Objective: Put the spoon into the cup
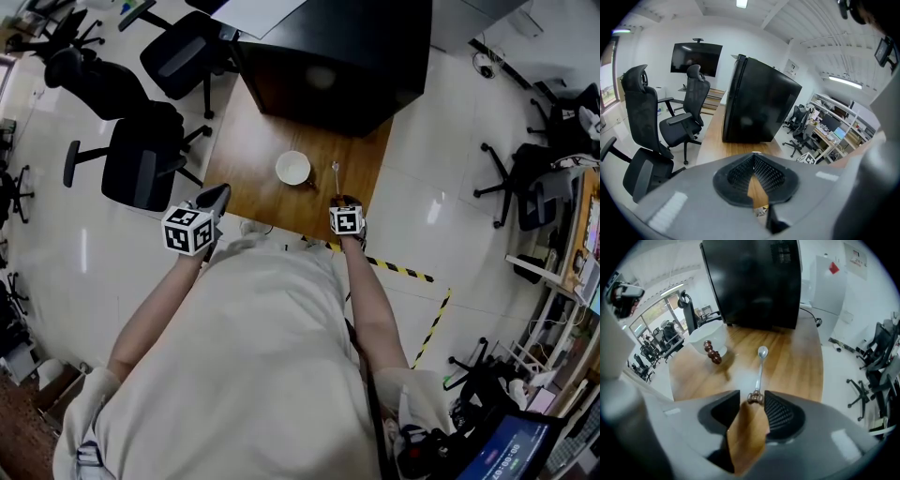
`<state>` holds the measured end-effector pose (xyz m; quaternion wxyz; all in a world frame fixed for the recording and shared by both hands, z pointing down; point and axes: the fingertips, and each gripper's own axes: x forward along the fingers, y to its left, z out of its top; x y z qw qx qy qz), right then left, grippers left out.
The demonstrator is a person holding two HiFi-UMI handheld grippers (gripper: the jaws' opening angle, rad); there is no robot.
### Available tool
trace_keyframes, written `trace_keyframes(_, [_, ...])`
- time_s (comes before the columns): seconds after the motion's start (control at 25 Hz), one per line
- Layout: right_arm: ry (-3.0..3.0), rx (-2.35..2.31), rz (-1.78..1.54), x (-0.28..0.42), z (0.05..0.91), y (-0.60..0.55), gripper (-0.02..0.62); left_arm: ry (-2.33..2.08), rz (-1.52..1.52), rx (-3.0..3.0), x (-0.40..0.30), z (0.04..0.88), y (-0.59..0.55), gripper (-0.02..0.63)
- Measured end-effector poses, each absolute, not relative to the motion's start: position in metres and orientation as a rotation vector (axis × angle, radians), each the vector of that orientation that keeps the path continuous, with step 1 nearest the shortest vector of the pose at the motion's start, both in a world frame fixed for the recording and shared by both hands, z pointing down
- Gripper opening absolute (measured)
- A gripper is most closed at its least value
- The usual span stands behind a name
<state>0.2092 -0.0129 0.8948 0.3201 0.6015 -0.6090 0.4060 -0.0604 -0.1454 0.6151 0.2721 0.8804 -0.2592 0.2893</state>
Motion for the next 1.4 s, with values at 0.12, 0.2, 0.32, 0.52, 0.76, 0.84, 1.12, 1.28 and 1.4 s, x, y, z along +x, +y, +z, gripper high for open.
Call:
trace_keyframes(0.12, [-1.593,1.555,1.093,0.206,0.903,-0.014,0.153,-0.72,0.77,2.396,-0.059,0.611,-0.144,0.0])
trace_keyframes(0.2, [-1.575,1.547,1.119,0.207,0.904,-0.012,0.153,-0.72,0.768,2.4,-0.055,0.609,-0.142,0.0])
trace_keyframes(0.32, [-1.565,1.545,1.122,0.21,0.904,-0.012,0.153,-0.722,0.772,2.403,-0.05,0.606,-0.139,0.0])
trace_keyframes(0.52, [-1.583,1.519,1.106,0.21,0.909,-0.014,0.15,-0.743,0.774,2.404,-0.051,0.605,-0.138,0.0])
trace_keyframes(0.76, [-1.598,1.516,1.089,0.208,0.908,-0.014,0.15,-0.749,0.777,2.397,-0.053,0.607,-0.134,0.0])
trace_keyframes(0.84, [-1.588,1.513,1.08,0.209,0.906,-0.015,0.15,-0.746,0.779,2.398,-0.052,0.607,-0.133,0.0])
trace_keyframes(1.12, [-1.564,1.532,1.066,0.215,0.905,-0.017,0.13,-0.743,0.775,2.392,-0.054,0.607,-0.129,0.0])
trace_keyframes(1.28, [-1.541,1.56,1.126,0.218,0.903,-0.007,0.13,-0.739,0.767,2.397,-0.053,0.605,-0.128,0.0])
trace_keyframes(1.4, [-1.569,1.596,1.122,0.222,0.892,-0.007,0.13,-0.724,0.762,2.406,-0.051,0.605,-0.126,0.0])
